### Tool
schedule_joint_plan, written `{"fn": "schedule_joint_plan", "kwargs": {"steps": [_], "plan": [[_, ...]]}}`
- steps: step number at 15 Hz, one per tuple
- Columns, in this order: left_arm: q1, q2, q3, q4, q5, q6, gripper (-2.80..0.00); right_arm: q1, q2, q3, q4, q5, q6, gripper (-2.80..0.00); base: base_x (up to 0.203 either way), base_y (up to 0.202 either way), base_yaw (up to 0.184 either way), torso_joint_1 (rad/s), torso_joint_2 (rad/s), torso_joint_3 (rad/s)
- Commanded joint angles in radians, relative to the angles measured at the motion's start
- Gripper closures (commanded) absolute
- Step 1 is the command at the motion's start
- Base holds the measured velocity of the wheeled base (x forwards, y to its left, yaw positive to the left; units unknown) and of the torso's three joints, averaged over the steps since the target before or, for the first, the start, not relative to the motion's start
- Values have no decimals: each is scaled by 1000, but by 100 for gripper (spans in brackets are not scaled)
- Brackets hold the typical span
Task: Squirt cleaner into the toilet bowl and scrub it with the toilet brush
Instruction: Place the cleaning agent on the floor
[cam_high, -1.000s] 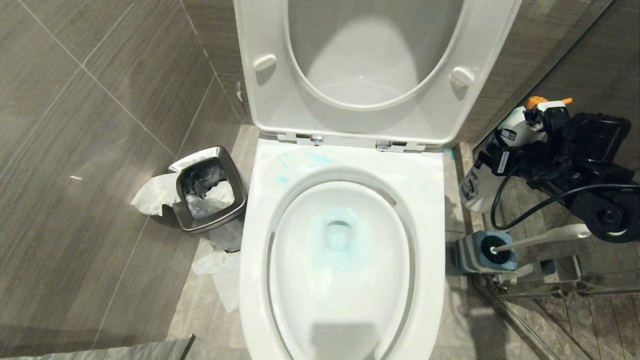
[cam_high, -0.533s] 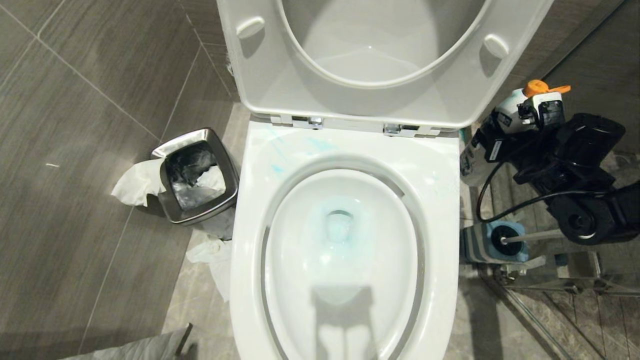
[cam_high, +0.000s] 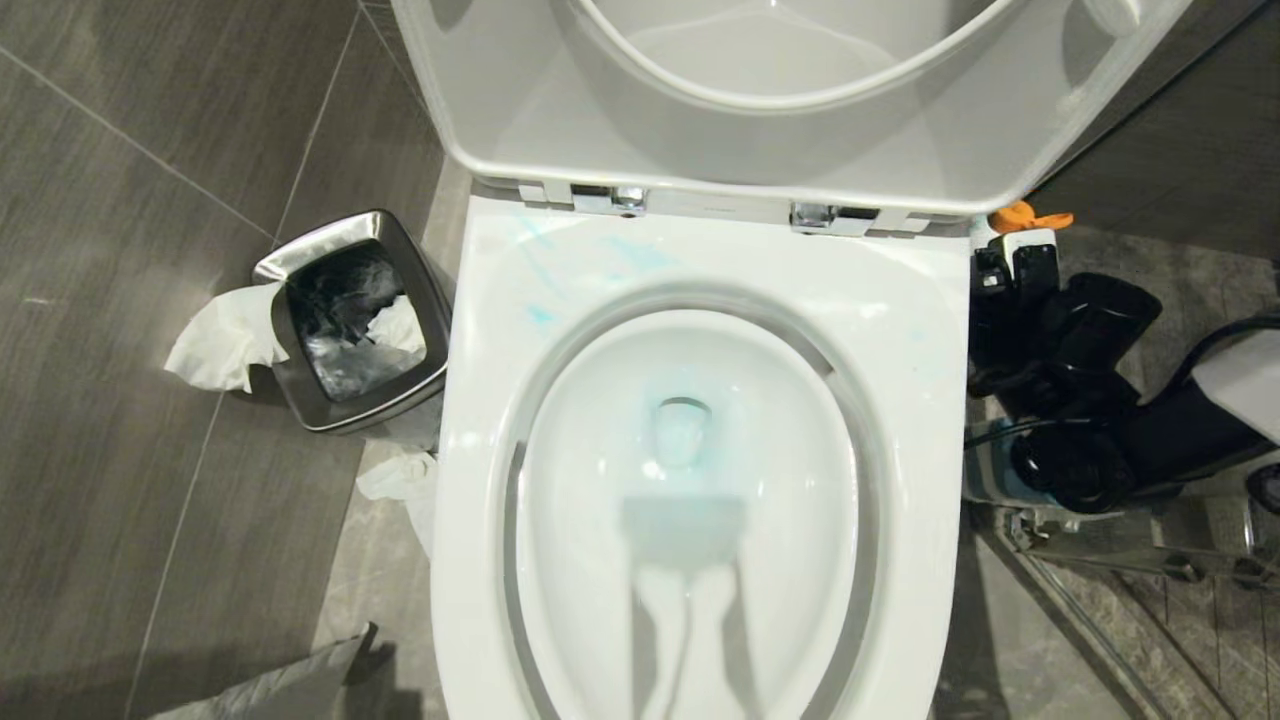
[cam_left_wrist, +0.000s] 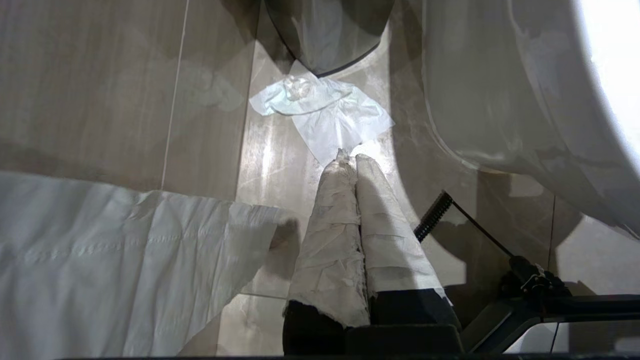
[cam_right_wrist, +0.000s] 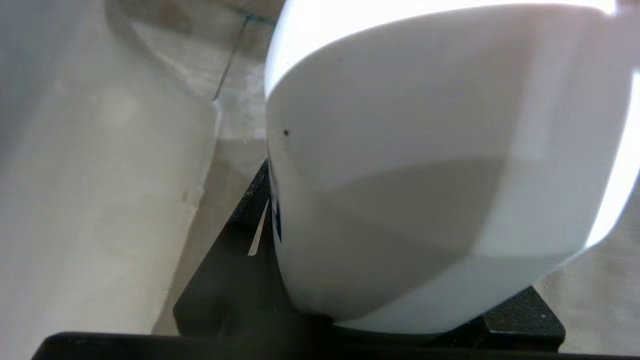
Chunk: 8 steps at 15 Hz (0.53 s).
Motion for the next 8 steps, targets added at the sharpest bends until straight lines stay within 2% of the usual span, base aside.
{"fn": "schedule_joint_plan", "kwargs": {"steps": [1,8], "plan": [[0,0,2,1,0,-3,0,0,43,-34,-10,-1,-2,0,0,0,0,3,2,-197],[0,1,2,1,0,-2,0,-6,94,-170,-11,-1,-24,0,0,0,0,1,4,-198]]}}
